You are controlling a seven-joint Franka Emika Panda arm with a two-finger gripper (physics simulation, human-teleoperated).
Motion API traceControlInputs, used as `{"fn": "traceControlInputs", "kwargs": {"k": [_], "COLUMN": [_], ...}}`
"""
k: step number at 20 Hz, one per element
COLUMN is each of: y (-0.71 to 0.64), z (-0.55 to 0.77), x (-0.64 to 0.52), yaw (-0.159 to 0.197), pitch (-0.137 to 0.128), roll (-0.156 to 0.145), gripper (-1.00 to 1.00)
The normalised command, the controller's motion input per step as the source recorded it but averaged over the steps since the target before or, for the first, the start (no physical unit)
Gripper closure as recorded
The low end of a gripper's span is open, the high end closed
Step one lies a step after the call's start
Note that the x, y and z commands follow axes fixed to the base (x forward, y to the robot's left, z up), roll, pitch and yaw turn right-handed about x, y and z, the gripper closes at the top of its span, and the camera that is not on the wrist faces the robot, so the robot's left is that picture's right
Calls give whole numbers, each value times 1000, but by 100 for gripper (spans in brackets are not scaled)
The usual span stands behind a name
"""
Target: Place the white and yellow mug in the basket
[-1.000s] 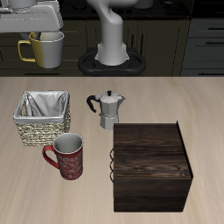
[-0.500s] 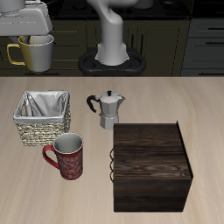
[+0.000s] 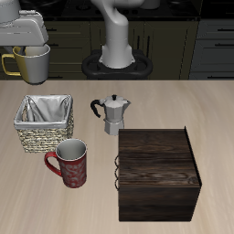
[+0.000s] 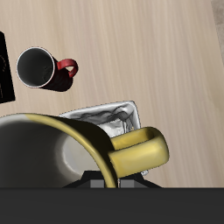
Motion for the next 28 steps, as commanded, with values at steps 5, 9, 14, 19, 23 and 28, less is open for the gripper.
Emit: {"fn": "traceControlInputs", "kwargs": {"k": [5,9,14,19,23,28], "y": [42,-79,-106,-171,-84,-69], "z": [-241,-355,-282,-233,-363,-548], "x": [7,-68,-74,-46,4,49], "yaw": [-5,-4,-48,-9,-20,-12], "pitch": [18,10,14,14,49,84], "roll": [-8,-19,-14,-37,-7,-21], "gripper": [100,100,100,100,100,100]}}
